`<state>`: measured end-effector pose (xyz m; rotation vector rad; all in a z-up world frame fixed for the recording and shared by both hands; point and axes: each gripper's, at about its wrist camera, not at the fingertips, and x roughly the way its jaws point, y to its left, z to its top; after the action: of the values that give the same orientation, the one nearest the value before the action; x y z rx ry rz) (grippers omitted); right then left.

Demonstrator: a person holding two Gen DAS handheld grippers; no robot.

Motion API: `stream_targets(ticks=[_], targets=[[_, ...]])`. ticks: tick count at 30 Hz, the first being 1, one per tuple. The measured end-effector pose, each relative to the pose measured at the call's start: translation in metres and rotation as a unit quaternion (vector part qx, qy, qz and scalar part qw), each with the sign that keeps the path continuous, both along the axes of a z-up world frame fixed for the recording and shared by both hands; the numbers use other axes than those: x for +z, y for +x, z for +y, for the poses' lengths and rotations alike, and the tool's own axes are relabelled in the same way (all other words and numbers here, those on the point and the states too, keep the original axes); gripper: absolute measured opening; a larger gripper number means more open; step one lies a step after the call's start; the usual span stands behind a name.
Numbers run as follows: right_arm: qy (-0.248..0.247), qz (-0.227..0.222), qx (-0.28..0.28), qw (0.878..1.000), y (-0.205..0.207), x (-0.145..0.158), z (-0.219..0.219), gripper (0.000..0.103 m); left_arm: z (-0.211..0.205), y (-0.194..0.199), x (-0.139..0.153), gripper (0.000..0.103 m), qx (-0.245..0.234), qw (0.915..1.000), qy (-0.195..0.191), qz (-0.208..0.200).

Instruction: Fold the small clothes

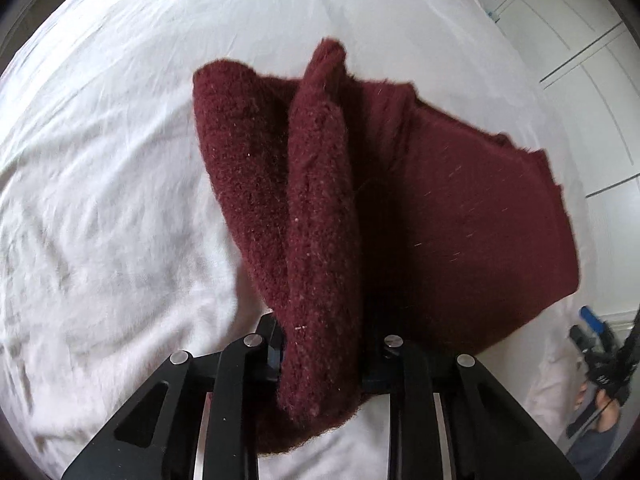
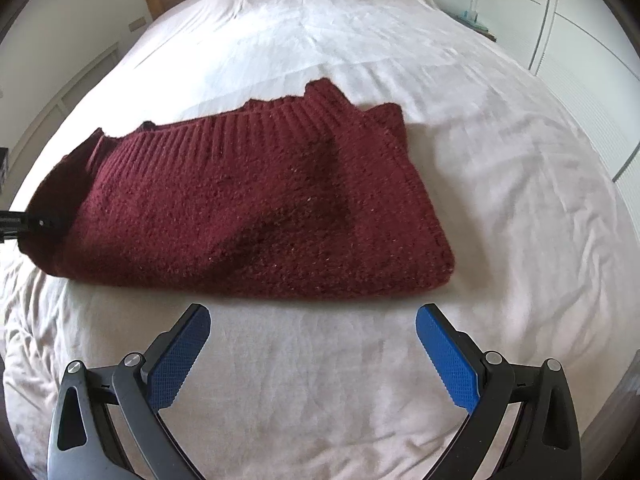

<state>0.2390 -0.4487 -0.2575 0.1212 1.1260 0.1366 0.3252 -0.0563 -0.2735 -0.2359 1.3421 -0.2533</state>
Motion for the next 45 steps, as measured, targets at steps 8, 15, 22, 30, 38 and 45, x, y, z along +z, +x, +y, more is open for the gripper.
stream_targets(ticks=[8, 15, 22, 30, 38, 45], targets=[[-0.009, 0.004, -0.025, 1.0, 0.0, 0.016, -0.023, 0.103, -0.038, 0.001, 0.062, 0.02, -0.024, 0.9987, -0.026, -0.037], [-0.025, 0.014, -0.063, 0.998, -0.003, 0.028, -0.057, 0.103, -0.112, 0.013, 0.097, 0.019, -0.081, 0.9944, -0.012, -0.066], [-0.031, 0.009, -0.08, 0.996, -0.012, 0.037, -0.089, 0.103, -0.199, 0.036, 0.091, 0.019, -0.126, 0.9897, 0.0, -0.069], [-0.023, 0.015, -0.095, 0.995, -0.02, 0.028, -0.111, 0.103, -0.291, 0.058, 0.059, 0.019, -0.158, 0.9857, 0.031, -0.051], [-0.033, 0.039, -0.098, 0.994, -0.022, 0.012, -0.118, 0.103, -0.315, 0.056, 0.011, 0.023, -0.144, 0.9847, 0.095, -0.022], [-0.03, 0.042, -0.096, 0.994, -0.02, 0.011, -0.116, 0.103, -0.305, 0.061, 0.026, 0.072, -0.126, 0.9898, 0.065, -0.008]])
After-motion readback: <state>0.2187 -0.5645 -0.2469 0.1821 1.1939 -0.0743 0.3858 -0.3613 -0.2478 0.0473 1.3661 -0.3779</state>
